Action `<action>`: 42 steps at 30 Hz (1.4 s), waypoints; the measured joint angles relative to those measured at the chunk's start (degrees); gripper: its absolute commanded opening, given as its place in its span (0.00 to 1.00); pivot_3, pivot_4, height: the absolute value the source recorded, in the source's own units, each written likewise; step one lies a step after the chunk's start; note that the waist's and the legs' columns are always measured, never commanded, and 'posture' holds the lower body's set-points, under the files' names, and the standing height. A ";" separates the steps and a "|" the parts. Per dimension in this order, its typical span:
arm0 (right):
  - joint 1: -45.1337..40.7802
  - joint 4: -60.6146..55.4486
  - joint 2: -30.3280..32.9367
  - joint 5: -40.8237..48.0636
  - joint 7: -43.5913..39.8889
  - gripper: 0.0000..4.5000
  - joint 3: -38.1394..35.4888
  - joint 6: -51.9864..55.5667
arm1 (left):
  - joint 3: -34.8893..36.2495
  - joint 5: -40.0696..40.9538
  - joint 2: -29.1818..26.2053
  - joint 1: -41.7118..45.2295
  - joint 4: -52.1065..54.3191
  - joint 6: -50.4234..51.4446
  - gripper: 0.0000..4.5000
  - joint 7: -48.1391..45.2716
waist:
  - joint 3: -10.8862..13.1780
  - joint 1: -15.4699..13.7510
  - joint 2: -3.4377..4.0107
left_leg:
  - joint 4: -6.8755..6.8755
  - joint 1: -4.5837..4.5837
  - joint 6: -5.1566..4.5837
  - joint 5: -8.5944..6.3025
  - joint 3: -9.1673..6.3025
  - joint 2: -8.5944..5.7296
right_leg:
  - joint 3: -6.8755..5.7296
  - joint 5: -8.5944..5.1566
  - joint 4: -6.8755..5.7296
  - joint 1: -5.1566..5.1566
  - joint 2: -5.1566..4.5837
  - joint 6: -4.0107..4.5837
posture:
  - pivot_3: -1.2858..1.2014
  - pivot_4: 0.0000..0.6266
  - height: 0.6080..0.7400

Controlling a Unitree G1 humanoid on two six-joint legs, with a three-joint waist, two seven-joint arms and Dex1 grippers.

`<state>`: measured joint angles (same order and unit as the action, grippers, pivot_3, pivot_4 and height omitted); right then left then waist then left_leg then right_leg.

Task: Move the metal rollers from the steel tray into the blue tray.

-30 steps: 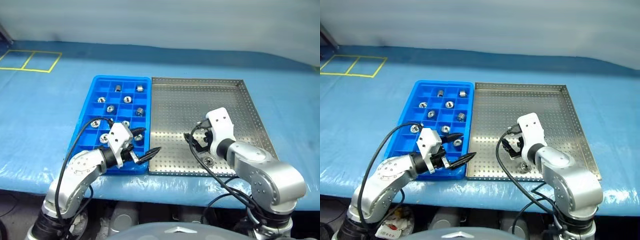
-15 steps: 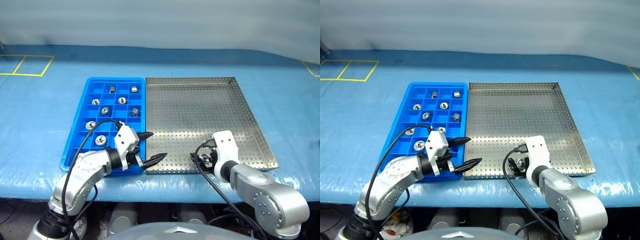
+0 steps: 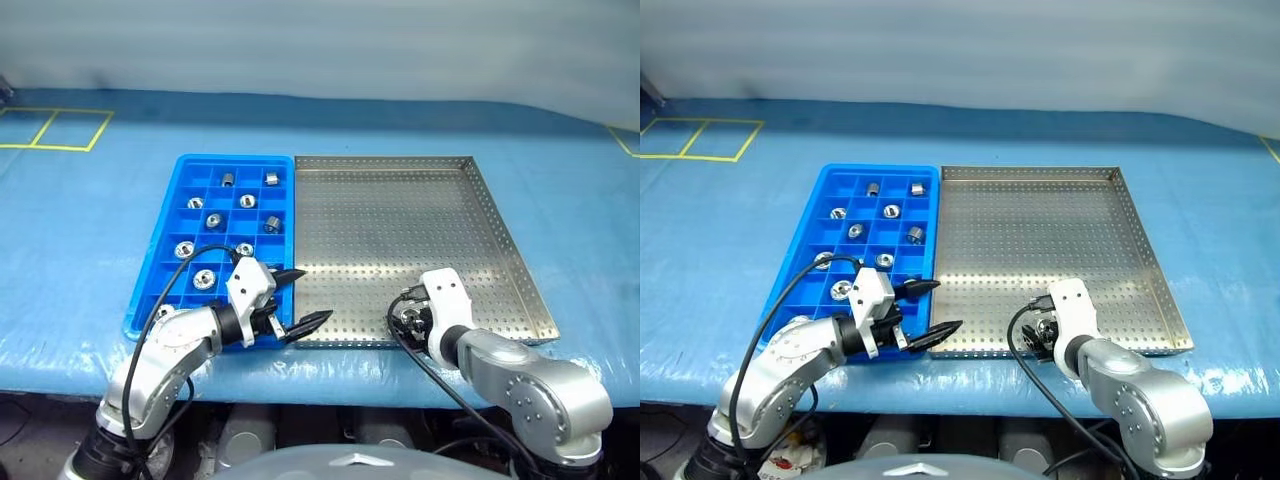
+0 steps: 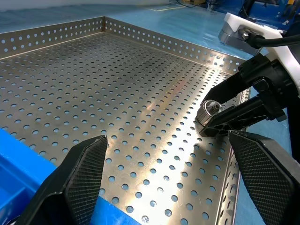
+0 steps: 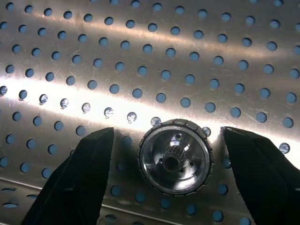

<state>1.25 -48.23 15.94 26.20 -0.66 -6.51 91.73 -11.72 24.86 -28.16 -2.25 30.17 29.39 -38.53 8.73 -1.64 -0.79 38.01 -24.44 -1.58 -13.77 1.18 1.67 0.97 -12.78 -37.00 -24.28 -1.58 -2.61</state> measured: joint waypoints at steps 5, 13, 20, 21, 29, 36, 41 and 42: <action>-1.34 1.49 2.09 0.91 0.96 0.39 0.21 0.12 | 0.09 -0.02 -0.05 -0.25 0.00 -0.27 1.00 0.11 | -0.03 -0.17 -0.04 | 0.05 0.12 -0.01 0.01 0.01 0.01 | 0.00 0.00 -0.01 0.14 -0.01 0.00 | 0.58 0.24 1.00; -8.98 2.43 4.73 1.61 0.81 0.39 4.00 0.26 | 1.15 -0.19 -0.04 -1.72 0.19 -1.35 1.00 2.11 | 0.04 -0.15 0.05 | -0.03 0.56 -0.02 0.00 0.05 0.04 | 0.03 -0.02 0.02 0.51 0.00 0.03 | 0.60 0.24 1.00; -16.93 2.07 11.58 1.92 -9.20 0.39 9.71 -11.56 | 4.81 -2.22 0.90 -4.96 1.68 -4.14 1.00 6.07 | 0.07 -1.74 0.05 | -0.15 0.52 -0.08 -0.04 0.00 -0.01 | -0.01 -0.02 0.12 0.51 -0.04 0.04 | 0.64 0.24 1.00; -17.73 2.33 12.40 1.81 -10.93 0.39 11.07 -14.46 | 5.43 -2.28 1.06 -5.43 2.01 -4.79 1.00 6.55 | 0.08 -1.92 0.04 | -0.15 0.52 -0.08 -0.05 0.00 -0.01 | -0.01 -0.03 0.13 0.51 -0.03 0.05 | 0.64 0.24 1.00; -22.66 13.51 12.05 -2.72 -21.80 0.39 23.00 -34.77 | 11.70 -3.45 0.68 -11.49 4.81 -6.96 1.00 9.28 | 0.10 -4.40 0.03 | -0.11 0.54 -0.08 -0.04 -0.01 0.02 | -0.07 -0.05 0.12 0.53 -0.04 0.08 | 0.69 0.24 1.00; -26.75 25.96 1.93 -5.76 -25.74 0.39 29.34 -45.10 | 17.66 -3.34 0.60 -18.84 9.19 -7.64 1.00 10.15 | 0.13 -7.36 0.03 | -0.16 0.51 -0.06 -0.05 -0.04 0.04 | -0.14 -0.06 0.12 0.49 -0.07 0.11 | 0.72 0.24 1.00; -27.17 30.13 -2.20 -6.39 -28.38 0.39 30.91 -48.16 | 20.57 -1.88 0.55 -22.81 11.36 -7.43 1.00 9.80 | 0.14 -10.48 0.06 | -0.17 0.50 -0.04 -0.06 -0.06 0.04 | -0.25 -0.10 0.16 0.49 -0.11 0.14 | 0.73 0.24 1.00; -27.16 30.37 -2.48 -6.49 -29.11 0.39 31.07 -48.50 | 20.75 -1.68 0.56 -23.49 11.54 -7.36 1.00 9.80 | 0.14 -11.31 0.06 | -0.16 0.51 -0.03 -0.07 -0.06 0.04 | -0.27 -0.11 0.16 0.47 -0.12 0.14 | 0.74 0.24 1.00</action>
<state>-25.91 -17.86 13.45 19.71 -29.78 24.55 43.23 9.04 23.18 -27.60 -25.74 41.72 22.03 -28.74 8.87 -12.95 -0.72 37.85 -23.93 -1.61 -13.84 1.13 1.71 0.70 -12.89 -36.84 -23.82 -1.71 -2.47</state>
